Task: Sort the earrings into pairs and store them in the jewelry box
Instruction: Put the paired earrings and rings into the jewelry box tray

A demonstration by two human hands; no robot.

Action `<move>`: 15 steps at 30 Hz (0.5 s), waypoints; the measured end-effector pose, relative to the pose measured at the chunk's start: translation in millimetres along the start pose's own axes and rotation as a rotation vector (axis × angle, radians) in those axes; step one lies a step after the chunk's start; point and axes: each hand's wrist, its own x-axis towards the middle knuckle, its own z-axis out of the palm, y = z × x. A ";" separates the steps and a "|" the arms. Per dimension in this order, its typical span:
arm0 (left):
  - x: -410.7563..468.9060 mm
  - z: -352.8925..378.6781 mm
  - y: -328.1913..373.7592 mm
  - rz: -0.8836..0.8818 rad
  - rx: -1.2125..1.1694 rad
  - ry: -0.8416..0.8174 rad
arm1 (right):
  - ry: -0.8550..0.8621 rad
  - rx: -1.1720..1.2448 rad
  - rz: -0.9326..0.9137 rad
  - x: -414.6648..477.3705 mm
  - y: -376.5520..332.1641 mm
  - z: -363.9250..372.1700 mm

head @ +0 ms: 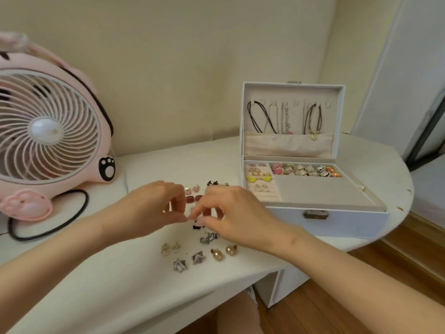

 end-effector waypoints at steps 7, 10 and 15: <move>-28.1 15.1 -16.3 -0.126 -0.022 -0.223 | -0.220 -0.028 0.107 17.2 -15.0 31.8; -29.9 20.6 -18.7 -0.110 -0.063 -0.173 | -0.214 -0.005 0.141 21.5 -15.2 37.8; -30.9 26.3 -21.0 -0.098 -0.070 -0.113 | -0.194 0.065 0.171 23.0 -16.2 35.3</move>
